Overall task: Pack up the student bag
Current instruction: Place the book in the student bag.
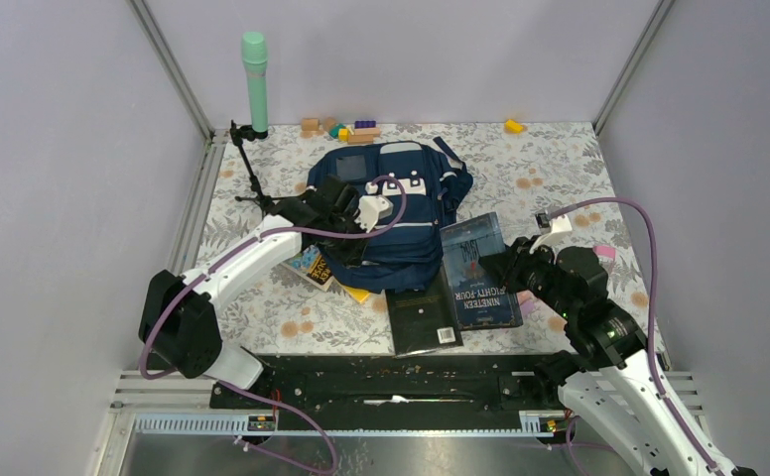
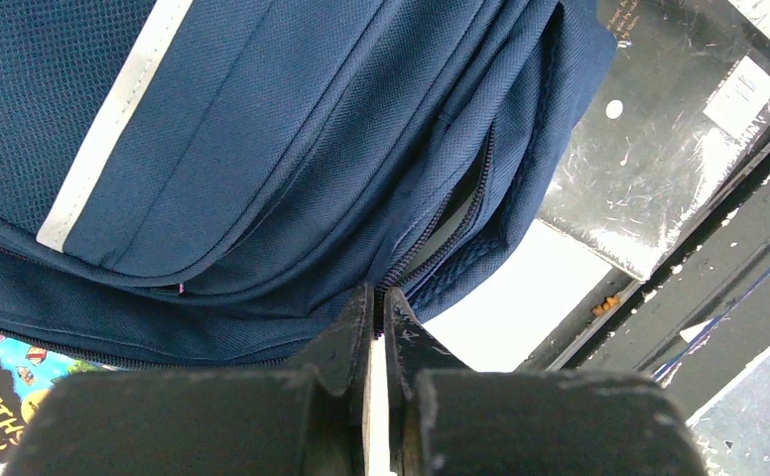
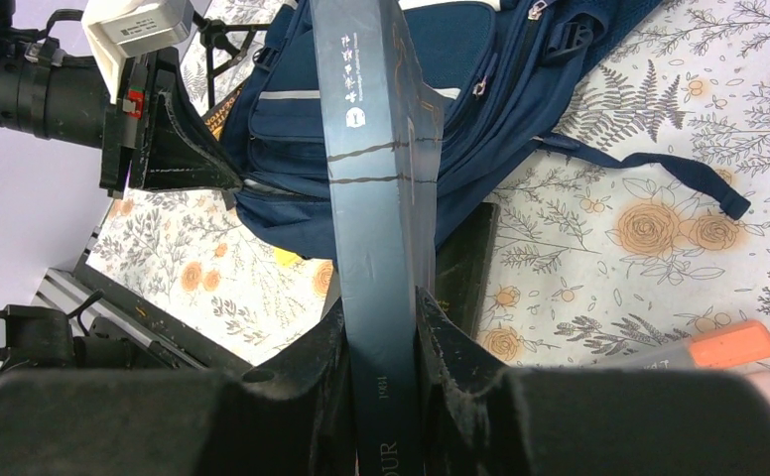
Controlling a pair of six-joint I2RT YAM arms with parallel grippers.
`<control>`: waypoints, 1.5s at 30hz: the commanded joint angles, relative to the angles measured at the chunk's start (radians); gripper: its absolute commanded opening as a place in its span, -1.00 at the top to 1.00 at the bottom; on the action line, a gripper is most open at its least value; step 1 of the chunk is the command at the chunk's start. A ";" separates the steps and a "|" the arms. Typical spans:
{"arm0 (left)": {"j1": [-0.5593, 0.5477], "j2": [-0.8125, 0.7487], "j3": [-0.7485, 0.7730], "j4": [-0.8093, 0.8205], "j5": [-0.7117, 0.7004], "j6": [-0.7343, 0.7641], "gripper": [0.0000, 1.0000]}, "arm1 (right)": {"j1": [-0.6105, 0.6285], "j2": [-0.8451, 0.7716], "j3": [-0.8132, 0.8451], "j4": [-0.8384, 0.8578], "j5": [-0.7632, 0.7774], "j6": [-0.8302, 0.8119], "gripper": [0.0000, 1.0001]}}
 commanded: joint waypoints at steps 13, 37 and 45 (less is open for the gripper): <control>0.012 -0.078 0.207 0.038 0.092 -0.065 1.00 | -0.004 -0.044 0.086 -0.001 0.010 -0.002 1.00; -0.054 -0.308 0.036 0.437 -0.085 -0.275 1.00 | 0.121 0.151 -0.040 0.435 -0.187 0.436 1.00; -0.057 -0.334 0.014 0.443 -0.129 -0.283 1.00 | 0.290 0.323 -0.109 0.726 -0.062 0.591 1.00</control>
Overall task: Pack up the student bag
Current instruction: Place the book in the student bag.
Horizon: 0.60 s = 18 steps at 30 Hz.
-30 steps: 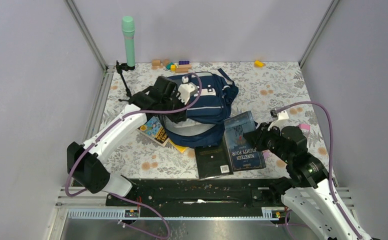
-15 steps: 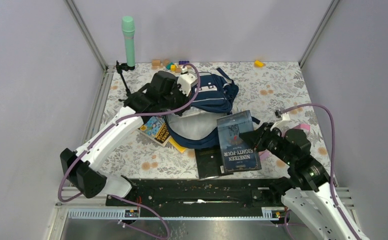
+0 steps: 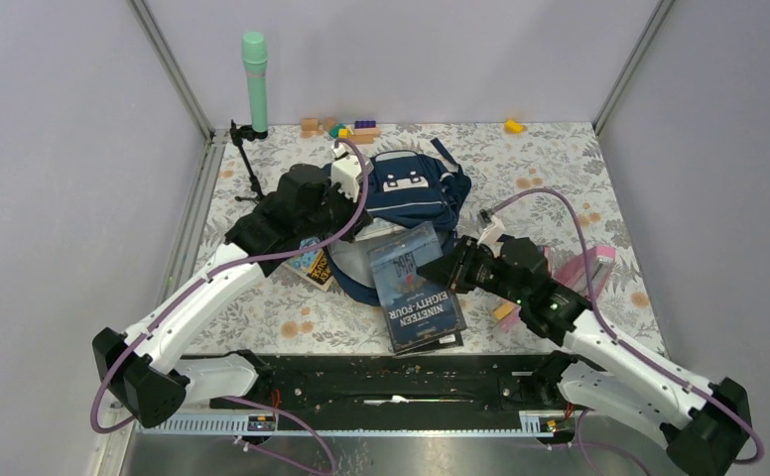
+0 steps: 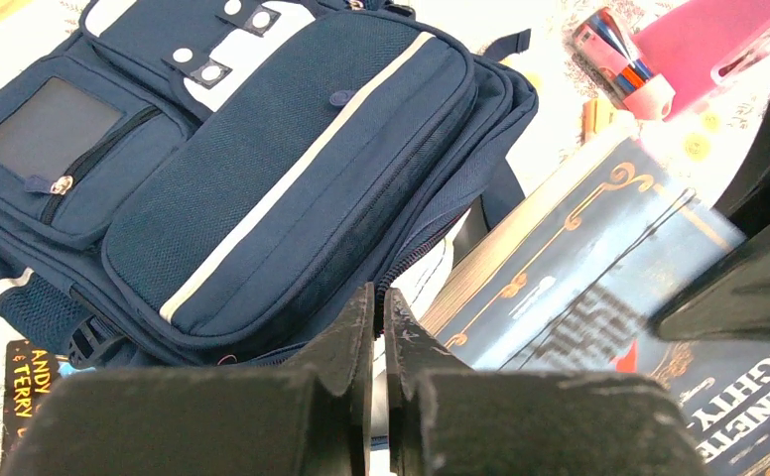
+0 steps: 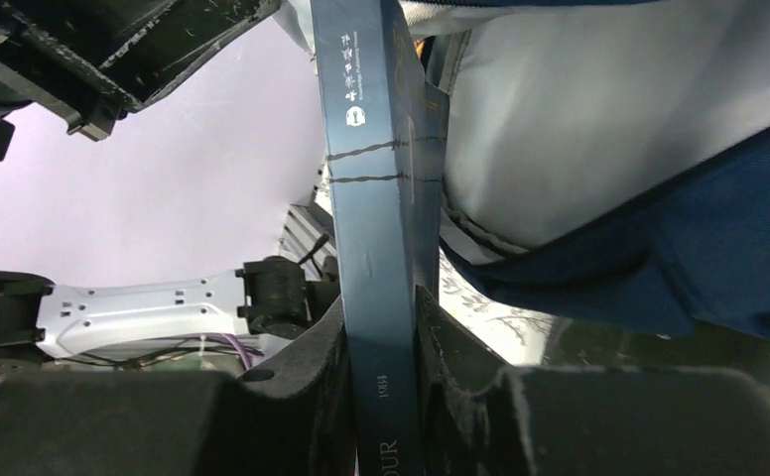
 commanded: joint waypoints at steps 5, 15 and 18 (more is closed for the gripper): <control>-0.008 -0.048 0.007 0.151 -0.033 -0.032 1.00 | 0.140 0.109 -0.068 0.425 0.187 0.216 1.00; -0.019 -0.069 -0.010 0.167 -0.017 -0.015 1.00 | 0.150 0.231 -0.174 0.518 0.418 0.254 1.00; -0.020 -0.077 -0.013 0.171 -0.021 -0.011 1.00 | 0.147 0.256 -0.177 0.528 0.464 0.255 1.00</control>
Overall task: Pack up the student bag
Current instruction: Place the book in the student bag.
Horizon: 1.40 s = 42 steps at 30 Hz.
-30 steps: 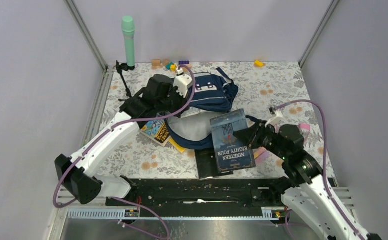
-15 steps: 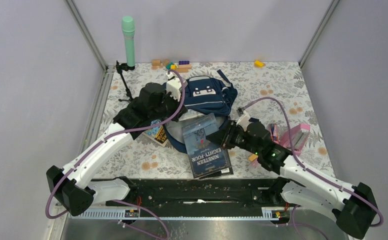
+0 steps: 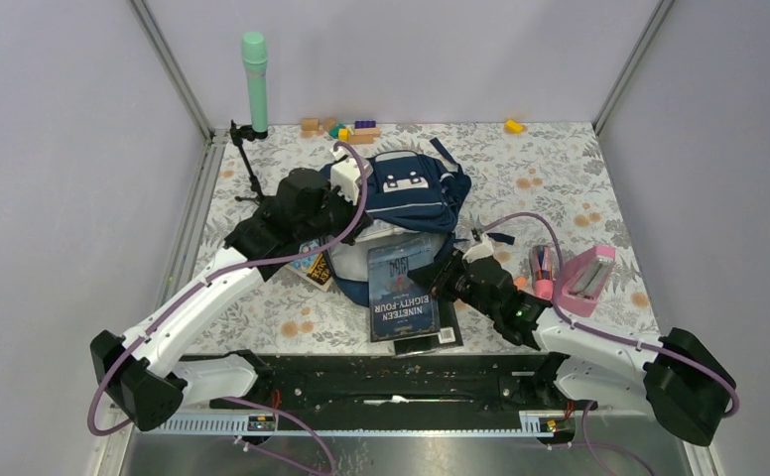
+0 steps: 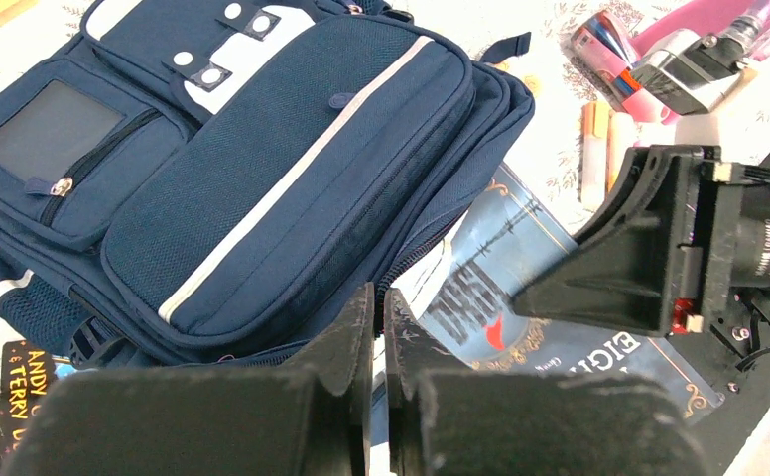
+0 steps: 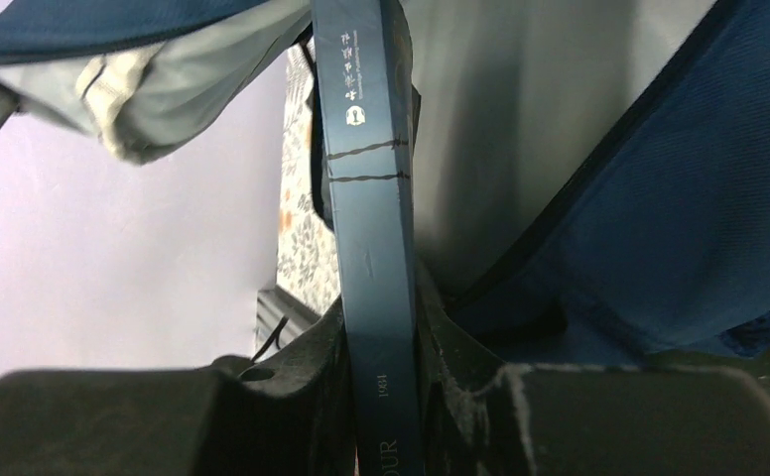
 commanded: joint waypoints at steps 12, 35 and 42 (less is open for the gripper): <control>-0.010 -0.058 0.012 0.138 0.000 0.005 1.00 | -0.104 0.245 0.075 0.436 0.141 0.027 1.00; -0.022 -0.053 0.017 0.123 -0.018 0.019 1.00 | -0.119 0.274 0.101 0.349 0.290 -0.387 -0.29; -0.024 -0.047 0.014 0.122 -0.033 0.021 1.00 | -0.111 0.030 0.016 0.050 0.411 -0.497 -0.29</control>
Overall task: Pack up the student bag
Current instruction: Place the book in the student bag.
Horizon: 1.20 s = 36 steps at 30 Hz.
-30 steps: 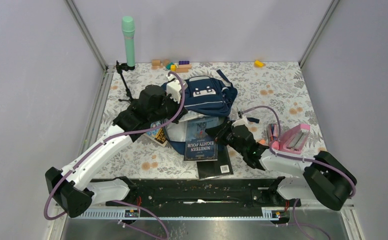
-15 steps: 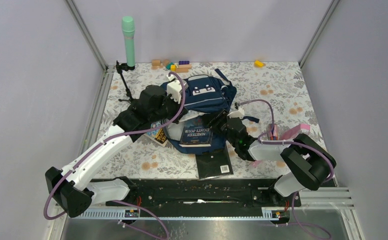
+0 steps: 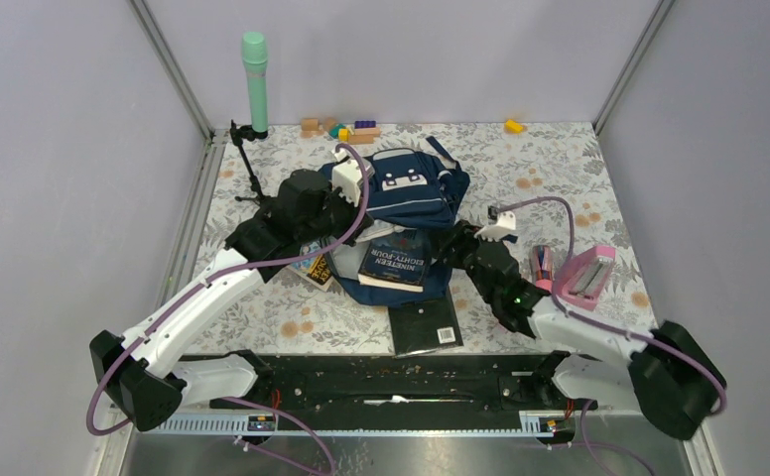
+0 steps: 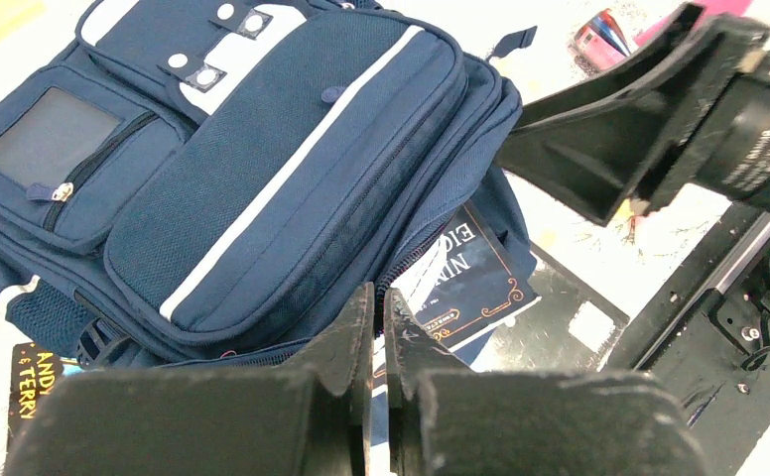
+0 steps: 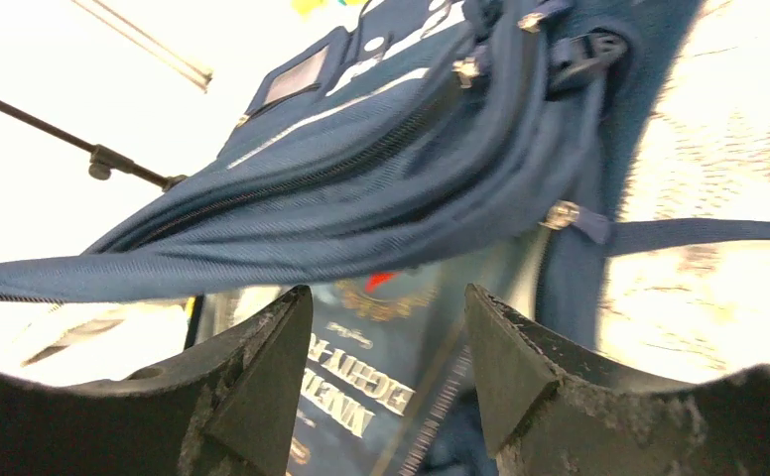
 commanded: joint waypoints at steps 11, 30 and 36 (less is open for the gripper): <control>-0.013 -0.037 0.020 0.115 -0.024 0.015 1.00 | 0.054 -0.546 -0.134 -0.586 -0.141 0.224 -0.24; -0.027 -0.024 0.022 0.107 -0.041 0.022 1.00 | 0.225 -0.187 -0.128 -0.184 -0.157 0.381 -0.21; -0.030 -0.028 0.023 0.103 -0.053 0.031 1.00 | 0.226 -0.110 -0.102 -0.130 -0.143 0.377 -0.16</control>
